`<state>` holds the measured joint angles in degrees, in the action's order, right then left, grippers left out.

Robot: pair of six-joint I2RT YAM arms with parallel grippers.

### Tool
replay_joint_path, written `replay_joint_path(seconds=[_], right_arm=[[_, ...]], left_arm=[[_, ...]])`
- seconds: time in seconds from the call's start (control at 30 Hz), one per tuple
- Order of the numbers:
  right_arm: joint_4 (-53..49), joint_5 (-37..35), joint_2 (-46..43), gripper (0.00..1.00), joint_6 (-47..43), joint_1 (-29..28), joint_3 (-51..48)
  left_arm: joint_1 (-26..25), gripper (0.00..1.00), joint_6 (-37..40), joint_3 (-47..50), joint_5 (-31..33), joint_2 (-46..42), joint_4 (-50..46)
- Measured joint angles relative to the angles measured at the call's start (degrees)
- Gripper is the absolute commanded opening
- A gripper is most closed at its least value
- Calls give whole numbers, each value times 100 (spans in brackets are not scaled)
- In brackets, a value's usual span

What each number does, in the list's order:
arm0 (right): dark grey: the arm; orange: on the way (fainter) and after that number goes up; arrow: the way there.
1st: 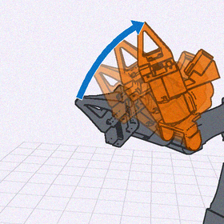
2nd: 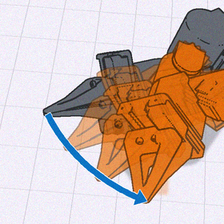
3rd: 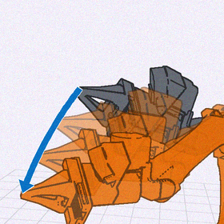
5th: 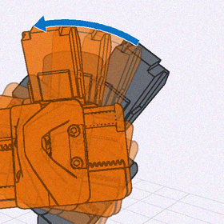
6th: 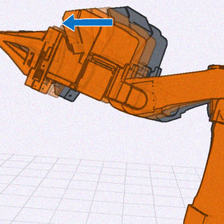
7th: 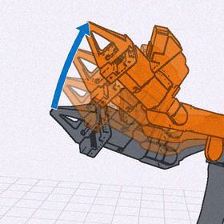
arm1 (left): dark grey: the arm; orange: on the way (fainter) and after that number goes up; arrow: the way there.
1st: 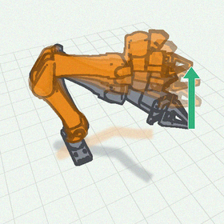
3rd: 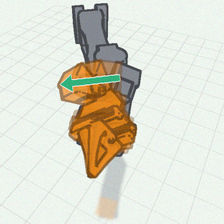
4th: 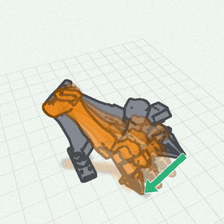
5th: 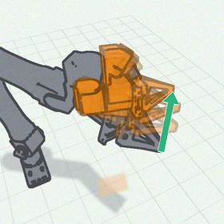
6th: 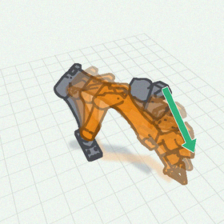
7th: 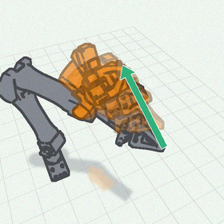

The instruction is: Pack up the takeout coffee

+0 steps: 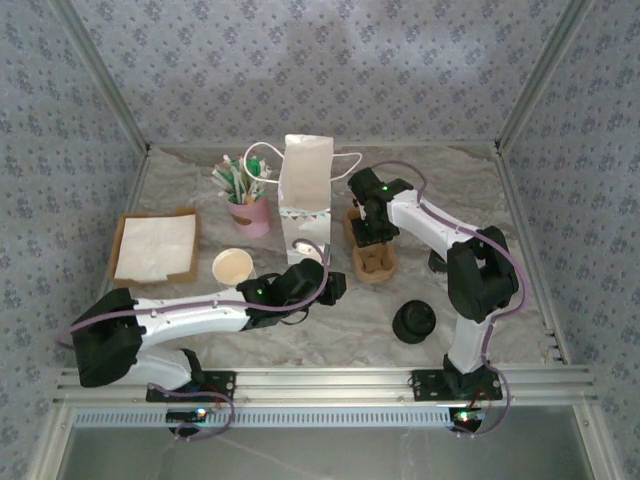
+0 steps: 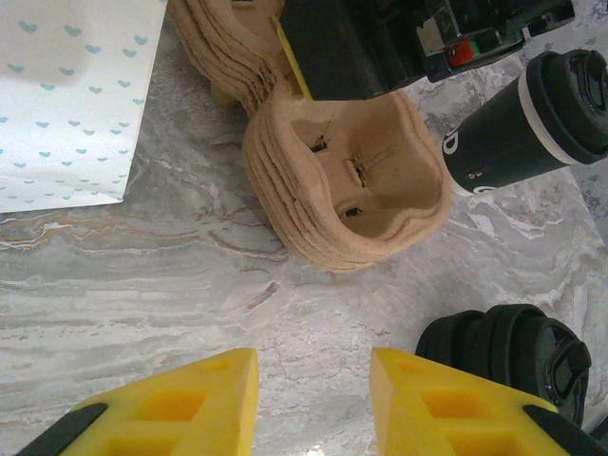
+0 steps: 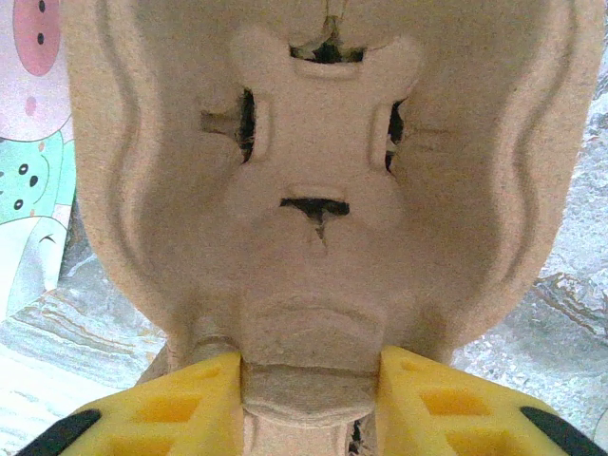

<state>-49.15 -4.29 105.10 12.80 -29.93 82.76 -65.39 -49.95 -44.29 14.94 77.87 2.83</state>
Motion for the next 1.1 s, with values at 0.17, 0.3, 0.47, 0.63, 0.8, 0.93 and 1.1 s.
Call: replay_joint_path(seconds=[0.17,0.3,0.47,0.63,0.8,0.93,1.1], right_arm=[[-37,0,-22,37,2,0,0],[-76,0,-92,37,2,0,0],[-111,4,-317,37,2,2,-50],[-133,24,-487,37,2,7,-138],[-168,22,-643,37,7,52,-190],[-179,22,-1034,37,46,120,-319],[-195,50,-1801,37,133,264,-540]], left_arm=[[0,36,0,61,13,-85,-2],[0,36,0,63,13,-103,-2],[0,36,-2,63,13,-109,-2],[0,35,-2,63,13,-129,-2],[0,36,-2,63,33,-166,-59],[-26,47,48,-22,179,-354,-527],[-114,72,247,-640,415,-898,-1515]])
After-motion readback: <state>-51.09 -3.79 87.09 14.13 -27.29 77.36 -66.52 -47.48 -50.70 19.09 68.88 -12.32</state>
